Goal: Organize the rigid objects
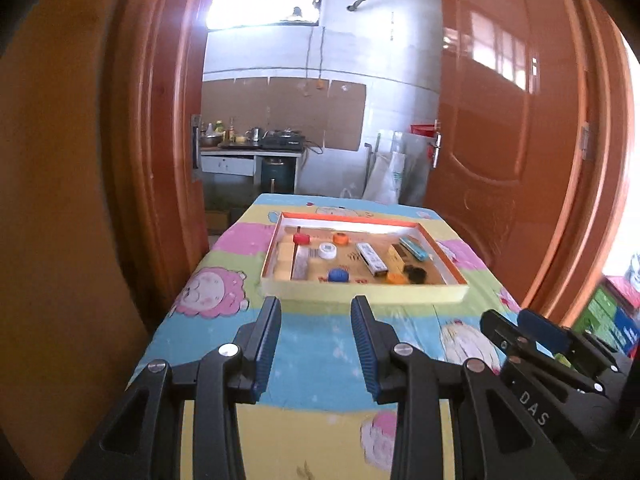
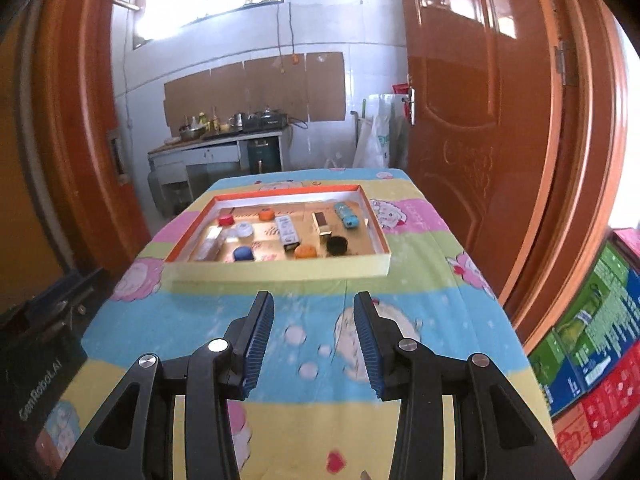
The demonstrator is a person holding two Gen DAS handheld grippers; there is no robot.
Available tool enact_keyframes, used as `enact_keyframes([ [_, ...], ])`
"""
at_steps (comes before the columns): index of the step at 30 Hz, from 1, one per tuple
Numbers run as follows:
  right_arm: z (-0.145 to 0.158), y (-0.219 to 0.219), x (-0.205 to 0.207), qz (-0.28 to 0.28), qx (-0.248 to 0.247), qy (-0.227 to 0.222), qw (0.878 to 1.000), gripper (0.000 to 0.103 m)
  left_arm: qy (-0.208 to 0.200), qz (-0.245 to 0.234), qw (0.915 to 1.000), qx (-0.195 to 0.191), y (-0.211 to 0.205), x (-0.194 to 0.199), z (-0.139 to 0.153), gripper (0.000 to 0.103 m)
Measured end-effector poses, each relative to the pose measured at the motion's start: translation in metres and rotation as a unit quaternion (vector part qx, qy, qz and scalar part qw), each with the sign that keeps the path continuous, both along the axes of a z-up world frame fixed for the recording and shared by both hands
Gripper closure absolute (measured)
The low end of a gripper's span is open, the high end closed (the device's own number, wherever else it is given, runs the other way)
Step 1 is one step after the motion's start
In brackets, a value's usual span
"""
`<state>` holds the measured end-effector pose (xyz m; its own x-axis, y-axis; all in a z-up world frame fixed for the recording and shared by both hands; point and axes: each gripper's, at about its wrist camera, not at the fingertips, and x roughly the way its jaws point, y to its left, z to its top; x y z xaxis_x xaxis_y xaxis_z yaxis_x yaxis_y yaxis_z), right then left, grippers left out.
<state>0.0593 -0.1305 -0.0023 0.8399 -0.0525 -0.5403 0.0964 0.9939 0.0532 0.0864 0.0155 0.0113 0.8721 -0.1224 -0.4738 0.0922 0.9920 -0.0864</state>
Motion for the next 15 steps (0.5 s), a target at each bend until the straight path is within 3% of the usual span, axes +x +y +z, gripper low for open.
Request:
enact_keyframes([
  [15, -0.002, 0.040, -0.099, 0.005, -0.034, -0.030, 0.999, 0.060, -0.021, 0.011, 0.9997, 0.003, 0.020, -0.093, -0.008, 0.067],
])
